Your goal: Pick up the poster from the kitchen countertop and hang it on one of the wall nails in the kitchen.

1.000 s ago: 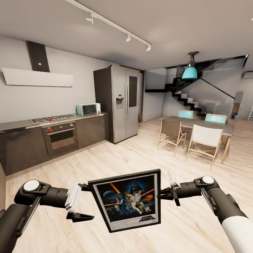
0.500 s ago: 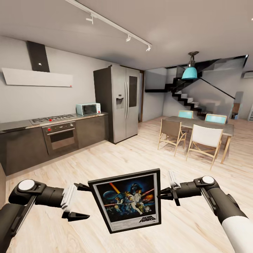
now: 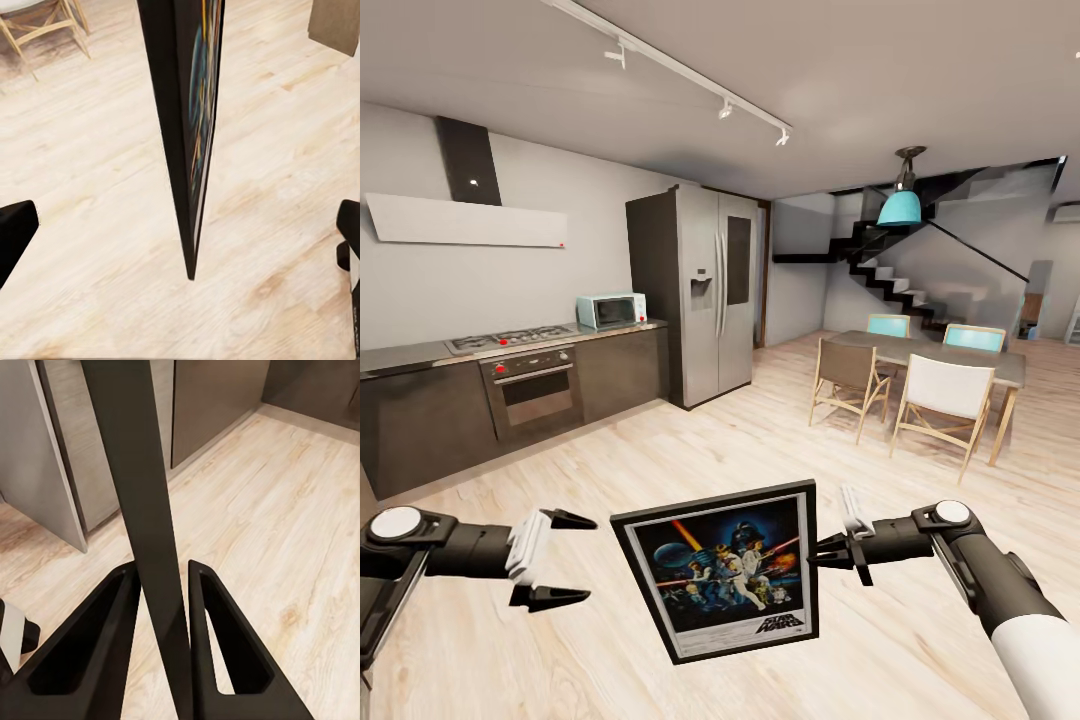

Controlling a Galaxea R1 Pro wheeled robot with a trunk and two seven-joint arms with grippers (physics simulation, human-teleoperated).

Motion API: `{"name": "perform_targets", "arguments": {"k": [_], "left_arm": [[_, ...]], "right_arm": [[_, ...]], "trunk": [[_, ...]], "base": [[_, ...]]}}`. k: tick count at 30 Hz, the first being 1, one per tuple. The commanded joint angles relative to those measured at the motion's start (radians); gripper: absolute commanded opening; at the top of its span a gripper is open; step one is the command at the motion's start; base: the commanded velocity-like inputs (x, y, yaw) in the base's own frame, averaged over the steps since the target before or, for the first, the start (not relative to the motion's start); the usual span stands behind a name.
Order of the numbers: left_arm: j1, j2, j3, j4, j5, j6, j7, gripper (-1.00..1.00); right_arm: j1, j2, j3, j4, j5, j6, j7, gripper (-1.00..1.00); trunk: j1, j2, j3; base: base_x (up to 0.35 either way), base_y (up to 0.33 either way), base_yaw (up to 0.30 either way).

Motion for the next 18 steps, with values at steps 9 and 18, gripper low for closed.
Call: {"name": "perform_targets", "arguments": {"k": [9,18], "left_arm": [[-0.001,0.002,0.097,0.007,-0.007,0.011,-0.006,1.0],[-0.001,-0.006,0.132,0.044,-0.007,0.012,-0.006,1.0]], "right_arm": [[-0.001,-0.01,-0.007,-0.002,0.0,0.004,0.004,-1.0],[-0.001,-0.053,-0.124,0.002,-0.027,0.014,0.004,-1.0]], "trunk": [[0.0,-0.001,-0.001],[0.0,-0.001,-0.001]], "base": [[0.0,0.0,0.0],[0.0,0.0,0.0]]}}
